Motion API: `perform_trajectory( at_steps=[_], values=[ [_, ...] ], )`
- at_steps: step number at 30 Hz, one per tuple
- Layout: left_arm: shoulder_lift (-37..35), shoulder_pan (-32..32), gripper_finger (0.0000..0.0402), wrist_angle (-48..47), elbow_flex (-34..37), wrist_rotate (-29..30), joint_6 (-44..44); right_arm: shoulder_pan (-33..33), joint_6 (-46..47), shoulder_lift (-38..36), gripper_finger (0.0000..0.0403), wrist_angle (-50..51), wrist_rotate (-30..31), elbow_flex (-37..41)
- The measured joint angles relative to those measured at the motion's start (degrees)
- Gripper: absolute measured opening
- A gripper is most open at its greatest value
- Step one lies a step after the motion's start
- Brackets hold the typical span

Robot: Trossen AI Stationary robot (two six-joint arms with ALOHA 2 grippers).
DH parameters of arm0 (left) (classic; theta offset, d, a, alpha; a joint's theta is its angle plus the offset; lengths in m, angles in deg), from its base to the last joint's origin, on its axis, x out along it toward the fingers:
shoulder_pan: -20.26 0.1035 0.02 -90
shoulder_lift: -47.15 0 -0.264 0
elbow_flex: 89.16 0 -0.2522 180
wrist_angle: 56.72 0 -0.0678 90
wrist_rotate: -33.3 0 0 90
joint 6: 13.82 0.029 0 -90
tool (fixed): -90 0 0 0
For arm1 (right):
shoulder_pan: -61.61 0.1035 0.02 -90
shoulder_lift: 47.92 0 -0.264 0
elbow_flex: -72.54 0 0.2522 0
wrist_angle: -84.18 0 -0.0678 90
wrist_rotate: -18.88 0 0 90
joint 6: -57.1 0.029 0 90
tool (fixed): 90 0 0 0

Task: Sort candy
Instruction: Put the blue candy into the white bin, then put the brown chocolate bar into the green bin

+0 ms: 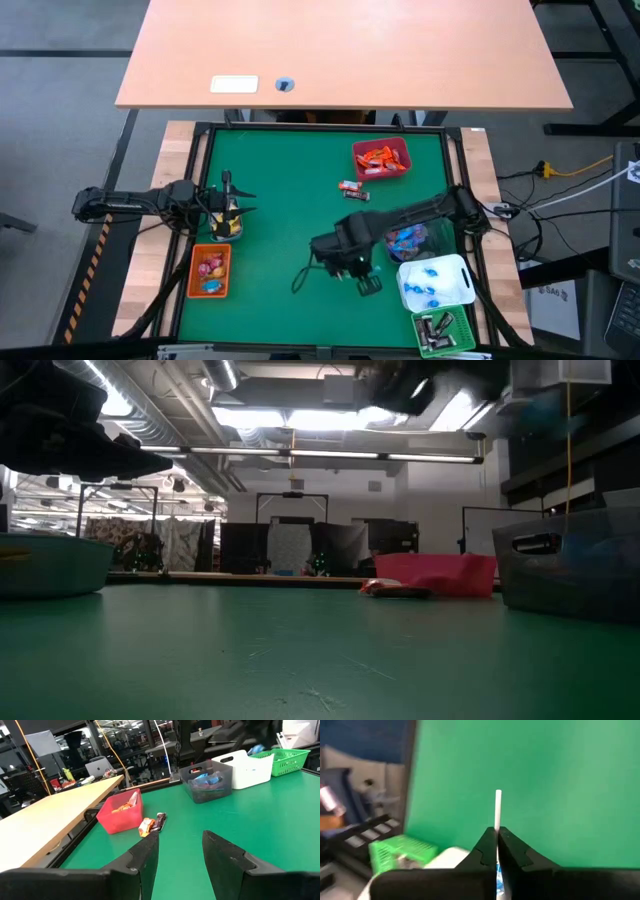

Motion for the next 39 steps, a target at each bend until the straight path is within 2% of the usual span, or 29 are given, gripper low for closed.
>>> perform_trajectory(
  at_steps=[4, 6, 12, 16, 23, 28, 32, 39],
  values=[
    [0.01, -0.01, 0.0141, -0.02, -0.01, 0.00, 0.00, 3.84, 2.48, 0.01, 0.0001, 3.53, -3.28, -0.33],
    [-0.01, -0.01, 0.0141, -0.02, -0.01, -0.02, 0.02, 6.08, 3.91, 0.00, 0.0001, 6.88, -2.46, -0.28],
    [-0.01, -0.01, 0.0141, -0.02, -0.01, -0.02, 0.00, 12.09, 13.62, -1.42, 0.0001, 6.55, 1.10, 4.35],
    [0.01, 0.00, 0.0141, -0.02, -0.01, -0.02, 0.00, 15.79, 19.39, -4.21, 0.0001, 6.64, 4.09, 10.51],
    [-0.01, 0.01, 0.0141, 0.00, -0.01, -0.01, 0.01, 19.45, 31.99, -12.20, 0.0001, 6.60, 4.62, 24.29],
    [0.01, -0.01, 0.0141, -0.01, -0.01, 0.00, 0.01, 20.62, 36.18, -13.23, 0.0002, 6.61, 7.64, 29.20],
    [0.01, -0.01, 0.0141, -0.02, -0.01, 0.00, 0.00, 20.71, 36.35, -13.31, 0.0024, 6.49, 7.71, 31.52],
    [-0.01, -0.01, 0.0141, -0.02, -0.01, 0.00, 0.00, 19.86, 35.50, -13.29, 0.0104, 6.53, 7.65, 32.28]
  ],
)
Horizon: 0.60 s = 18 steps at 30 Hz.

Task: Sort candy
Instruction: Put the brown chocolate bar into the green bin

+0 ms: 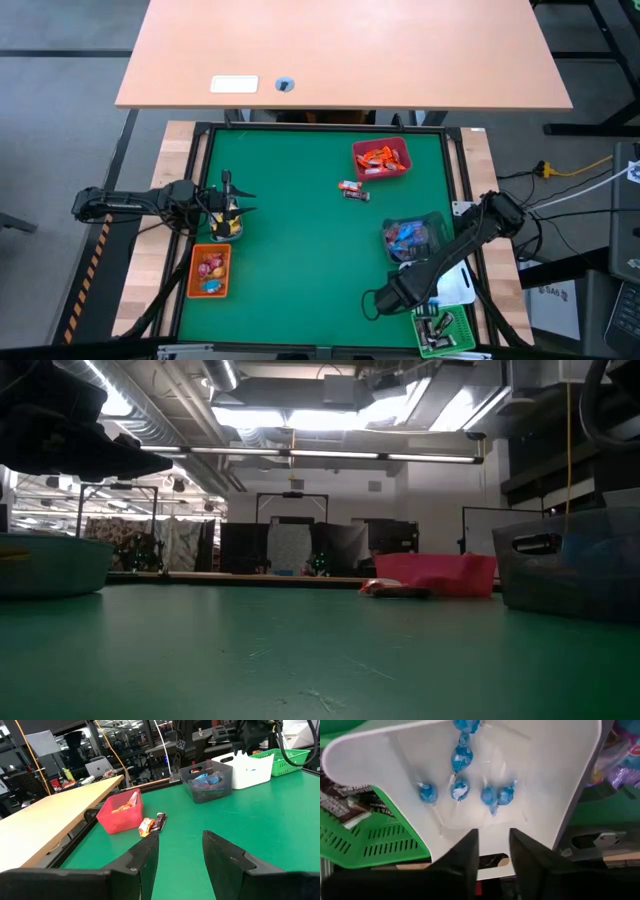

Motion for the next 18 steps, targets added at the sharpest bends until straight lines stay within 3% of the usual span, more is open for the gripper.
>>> perform_trajectory(
  at_steps=[5, 13, 18],
  values=[
    [0.01, 0.02, 0.0141, 0.02, 0.00, 0.00, 0.01, -1.93, -3.87, -0.01, 0.0135, -0.07, -0.12, -0.20],
    [0.01, 0.01, 0.0141, 0.01, 0.01, -0.02, 0.02, -10.53, -6.14, 0.00, 0.0138, -0.01, -6.77, -0.22],
    [0.00, 0.02, 0.0141, 0.02, 0.01, -0.02, 0.02, -15.58, -11.41, -0.37, 0.0138, -0.08, -7.63, -0.22]
  ],
)
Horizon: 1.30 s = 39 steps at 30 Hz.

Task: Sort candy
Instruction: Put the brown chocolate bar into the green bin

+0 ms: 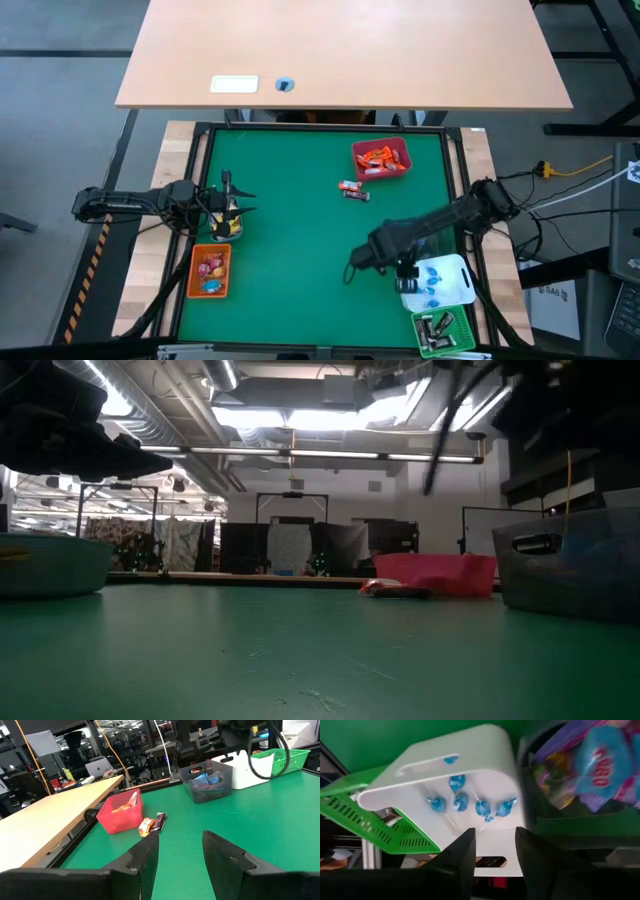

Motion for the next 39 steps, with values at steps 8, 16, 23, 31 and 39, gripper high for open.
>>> perform_trajectory(
  at_steps=[8, 16, 23, 31, 39],
  values=[
    [0.01, -0.02, 0.0141, -0.01, -0.01, 0.01, 0.00, -5.75, -2.20, -6.10, 0.0138, 0.04, 3.14, 0.00],
    [0.01, 0.00, 0.0141, -0.01, 0.00, 0.01, 0.00, -8.92, -2.23, -9.55, 0.0138, -6.21, 25.08, -0.04],
    [0.00, -0.02, 0.0141, 0.00, 0.01, 0.01, -0.01, -10.24, -3.20, -8.70, 0.0138, -18.44, 38.10, -0.04],
    [0.01, 0.00, 0.0141, -0.02, 0.00, 0.02, -0.02, -14.84, -4.94, -8.05, 0.0147, -20.86, 39.28, 0.02],
    [0.02, -0.02, 0.0141, 0.00, -0.01, 0.02, 0.00, -21.26, -4.90, -6.93, 0.0227, -23.98, 38.58, 1.90]
  ],
)
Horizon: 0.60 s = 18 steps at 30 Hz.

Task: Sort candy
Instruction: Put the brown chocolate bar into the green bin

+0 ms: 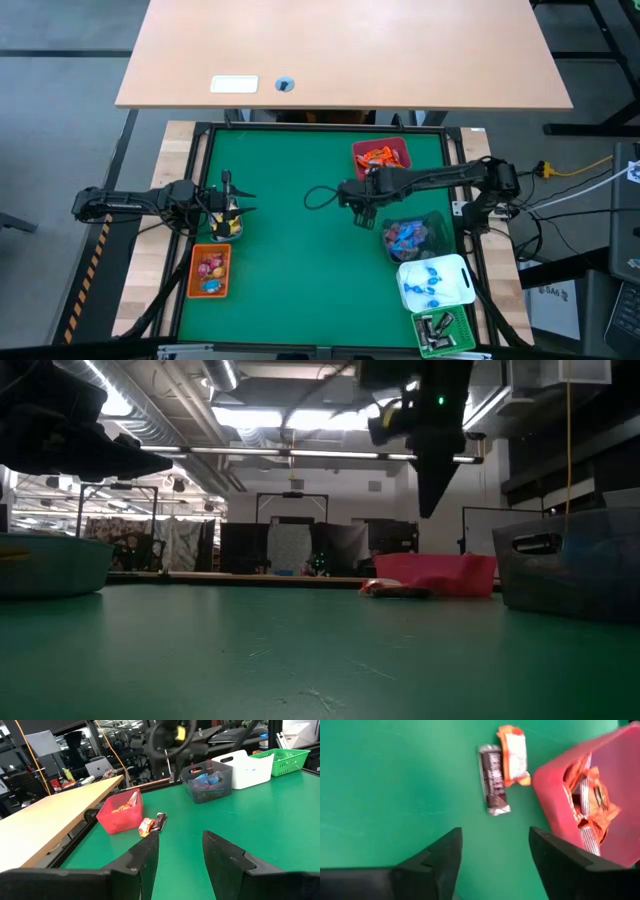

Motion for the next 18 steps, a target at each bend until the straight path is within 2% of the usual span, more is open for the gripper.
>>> perform_trajectory(
  at_steps=[4, 9, 15, 18],
  values=[
    [-0.01, 0.00, 0.0141, -0.02, 0.02, -0.01, 0.00, -3.36, -0.04, -0.02, 0.0251, -3.30, -0.05, 3.36],
    [-0.02, 0.02, 0.0141, 0.00, 0.01, 0.00, 0.00, -6.93, -0.06, 0.00, 0.0253, -4.62, -0.21, 6.56],
    [-0.02, 0.01, 0.0141, -0.01, 0.00, -0.01, -0.01, -9.86, -0.26, 0.00, 0.0245, -10.13, -6.73, 9.97],
    [-0.02, 0.02, 0.0141, 0.00, 0.00, 0.00, 0.00, -10.11, -2.23, 0.00, 0.0244, -15.28, -7.55, 11.79]
  ],
)
